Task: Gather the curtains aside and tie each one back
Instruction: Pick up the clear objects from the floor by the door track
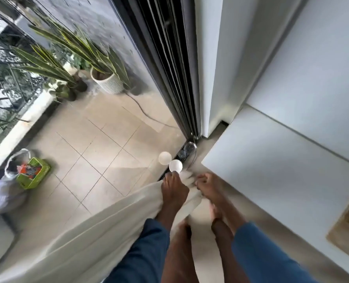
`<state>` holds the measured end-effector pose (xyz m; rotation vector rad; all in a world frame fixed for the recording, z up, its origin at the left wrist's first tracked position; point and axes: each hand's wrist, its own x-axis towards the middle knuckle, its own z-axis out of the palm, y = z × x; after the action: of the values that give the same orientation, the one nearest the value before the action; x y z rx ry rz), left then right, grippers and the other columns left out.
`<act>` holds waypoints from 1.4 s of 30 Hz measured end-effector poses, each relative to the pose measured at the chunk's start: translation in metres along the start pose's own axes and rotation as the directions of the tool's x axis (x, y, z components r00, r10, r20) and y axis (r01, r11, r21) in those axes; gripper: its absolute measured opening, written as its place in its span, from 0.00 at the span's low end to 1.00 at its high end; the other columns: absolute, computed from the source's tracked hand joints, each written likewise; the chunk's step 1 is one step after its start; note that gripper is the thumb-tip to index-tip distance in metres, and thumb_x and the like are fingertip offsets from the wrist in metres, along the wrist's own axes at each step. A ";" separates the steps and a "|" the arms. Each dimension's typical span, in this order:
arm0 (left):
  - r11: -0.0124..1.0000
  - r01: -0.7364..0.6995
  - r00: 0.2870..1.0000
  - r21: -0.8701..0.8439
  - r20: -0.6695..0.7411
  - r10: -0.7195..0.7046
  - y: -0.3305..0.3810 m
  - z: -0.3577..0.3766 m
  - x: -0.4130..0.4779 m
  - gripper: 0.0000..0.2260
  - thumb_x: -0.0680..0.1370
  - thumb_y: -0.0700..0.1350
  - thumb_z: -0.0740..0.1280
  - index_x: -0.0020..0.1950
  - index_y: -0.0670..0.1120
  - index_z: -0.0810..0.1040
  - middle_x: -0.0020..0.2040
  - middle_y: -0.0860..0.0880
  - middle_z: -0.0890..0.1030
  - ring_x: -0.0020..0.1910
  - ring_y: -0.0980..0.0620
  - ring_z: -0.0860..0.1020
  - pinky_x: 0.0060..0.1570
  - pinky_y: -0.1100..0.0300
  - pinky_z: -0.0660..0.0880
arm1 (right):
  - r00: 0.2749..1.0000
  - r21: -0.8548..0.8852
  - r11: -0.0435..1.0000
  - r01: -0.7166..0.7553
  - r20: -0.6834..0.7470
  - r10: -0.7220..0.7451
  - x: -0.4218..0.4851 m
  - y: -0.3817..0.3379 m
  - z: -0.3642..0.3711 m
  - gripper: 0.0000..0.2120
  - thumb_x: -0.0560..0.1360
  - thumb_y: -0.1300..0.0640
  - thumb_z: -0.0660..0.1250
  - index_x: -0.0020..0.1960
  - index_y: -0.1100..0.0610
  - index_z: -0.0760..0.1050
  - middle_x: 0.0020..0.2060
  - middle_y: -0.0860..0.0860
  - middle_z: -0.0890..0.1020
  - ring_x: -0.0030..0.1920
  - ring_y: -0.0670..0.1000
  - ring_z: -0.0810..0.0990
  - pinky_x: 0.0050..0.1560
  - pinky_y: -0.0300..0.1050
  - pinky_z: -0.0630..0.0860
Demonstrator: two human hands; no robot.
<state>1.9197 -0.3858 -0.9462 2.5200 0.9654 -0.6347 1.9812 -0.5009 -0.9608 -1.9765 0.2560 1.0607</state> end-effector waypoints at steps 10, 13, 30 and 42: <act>0.954 0.119 0.990 -0.275 0.100 -0.094 -0.046 0.087 0.125 0.14 0.75 0.35 0.63 0.60 0.38 0.74 0.61 0.41 0.79 0.64 0.41 0.74 0.64 0.53 0.68 | 0.998 0.048 0.998 -0.050 0.030 0.049 0.143 0.062 0.083 0.15 0.75 0.61 0.68 0.62 0.61 0.79 0.55 0.58 0.85 0.56 0.58 0.83 0.60 0.54 0.80; 0.938 0.134 0.987 -0.319 0.127 -0.098 -0.058 0.124 0.168 0.15 0.76 0.35 0.63 0.62 0.39 0.74 0.61 0.40 0.79 0.65 0.40 0.74 0.63 0.52 0.68 | 0.998 0.064 0.996 -0.060 -0.010 0.060 0.189 0.087 0.111 0.15 0.74 0.62 0.67 0.60 0.61 0.79 0.53 0.58 0.85 0.56 0.58 0.83 0.60 0.56 0.79; 0.940 0.222 0.975 -0.259 0.063 -0.213 -0.100 0.337 0.398 0.13 0.77 0.39 0.59 0.56 0.34 0.78 0.54 0.37 0.80 0.54 0.39 0.79 0.54 0.46 0.75 | 0.947 0.172 0.964 -0.201 -0.218 0.236 0.471 0.212 0.219 0.13 0.74 0.58 0.67 0.52 0.67 0.83 0.43 0.58 0.85 0.45 0.59 0.85 0.50 0.53 0.83; 0.929 0.290 0.957 -0.231 0.061 -0.283 -0.109 0.398 0.467 0.18 0.80 0.50 0.69 0.61 0.38 0.75 0.57 0.42 0.79 0.47 0.47 0.76 0.43 0.55 0.73 | 0.883 0.485 0.848 -0.212 -0.278 0.379 0.564 0.218 0.246 0.20 0.81 0.47 0.66 0.53 0.65 0.81 0.43 0.57 0.87 0.35 0.52 0.82 0.47 0.53 0.84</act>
<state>2.0444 -0.2545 -1.5424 2.1748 1.3304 -0.5930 2.0714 -0.3338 -1.5852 -1.7239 0.9583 0.7219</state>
